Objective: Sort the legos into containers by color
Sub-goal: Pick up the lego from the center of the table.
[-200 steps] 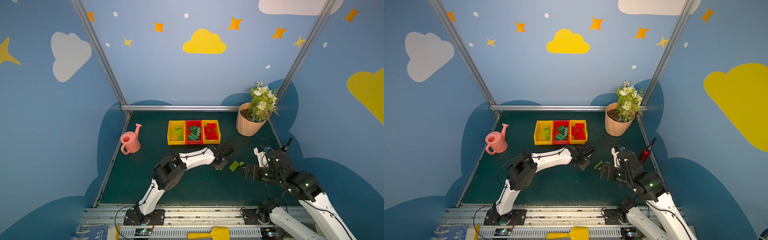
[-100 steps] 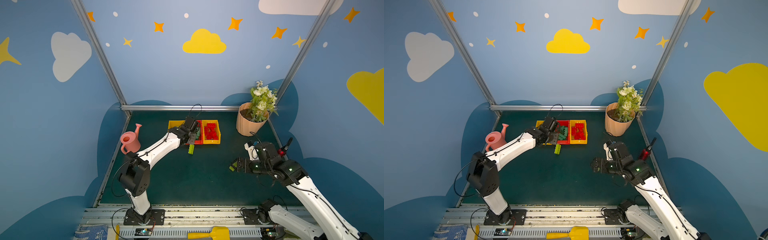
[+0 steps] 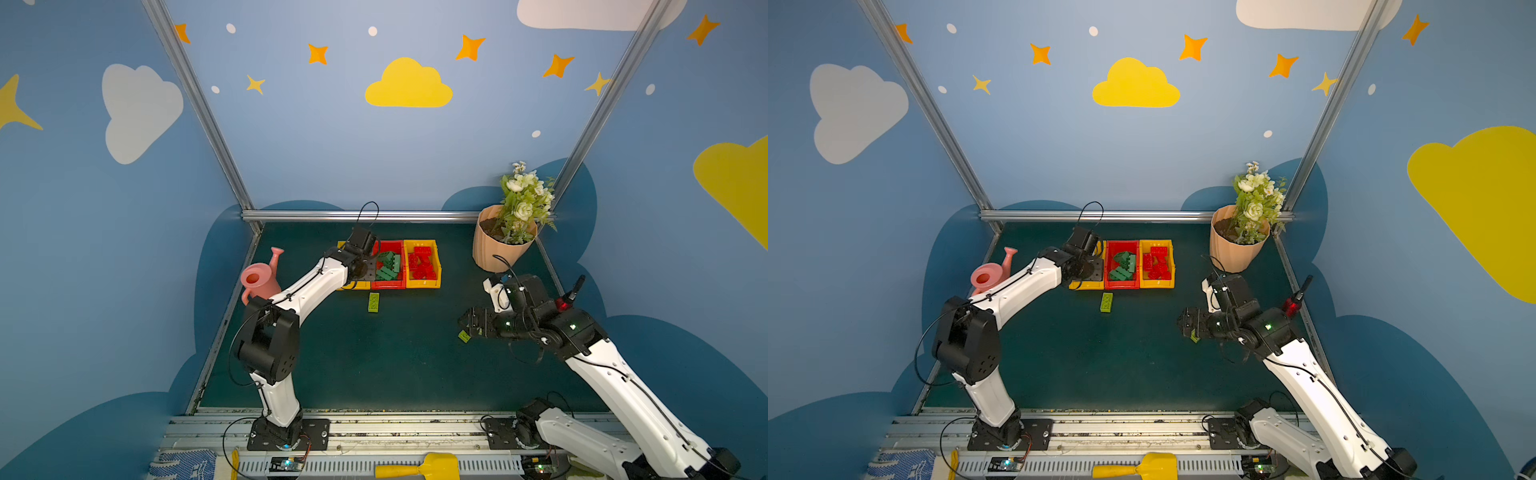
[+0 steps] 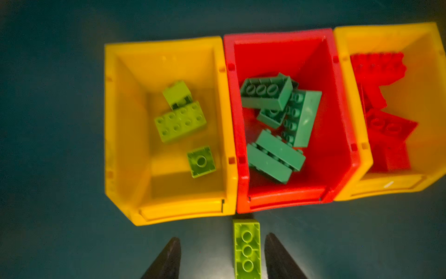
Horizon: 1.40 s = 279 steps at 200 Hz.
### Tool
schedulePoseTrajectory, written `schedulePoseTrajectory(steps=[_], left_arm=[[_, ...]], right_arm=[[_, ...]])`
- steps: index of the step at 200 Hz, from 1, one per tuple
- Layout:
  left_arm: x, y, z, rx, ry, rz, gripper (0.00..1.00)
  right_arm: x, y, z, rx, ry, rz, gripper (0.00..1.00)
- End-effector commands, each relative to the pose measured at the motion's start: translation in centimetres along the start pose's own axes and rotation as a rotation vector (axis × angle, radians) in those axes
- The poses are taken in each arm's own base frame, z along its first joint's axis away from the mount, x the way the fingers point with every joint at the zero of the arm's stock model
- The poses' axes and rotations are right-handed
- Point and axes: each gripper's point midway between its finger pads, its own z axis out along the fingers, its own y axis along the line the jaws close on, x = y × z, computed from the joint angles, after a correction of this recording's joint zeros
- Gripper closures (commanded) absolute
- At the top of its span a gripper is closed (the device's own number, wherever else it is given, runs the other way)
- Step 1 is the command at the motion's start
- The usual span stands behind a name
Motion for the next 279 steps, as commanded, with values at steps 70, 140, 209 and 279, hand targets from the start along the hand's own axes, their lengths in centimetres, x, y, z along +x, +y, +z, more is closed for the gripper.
schedulePoseTrajectory(steps=[70,140,209,279], left_arm=[[6.9,-2.8,4.8,-0.020,0.209,-0.037,0.20],[8.9,-2.7,8.3,-0.059,0.310,-0.011,0.31],[8.6,-2.1,6.6,-0.084,0.334,0.002,0.77],[0.8,0.8,0.8,-0.136,0.145,-0.038,0.77]], right_arm=[[0.0,-0.3,0.1,0.006,-0.010,-0.013,0.03],[0.1,-0.7,0.3,0.024,-0.009,-0.007,0.03],[-0.2,-0.5,1.0,0.012,-0.002,-0.009,0.03],[-1.0,0.2,1.2,-0.017,-0.003,-0.021,0.03]])
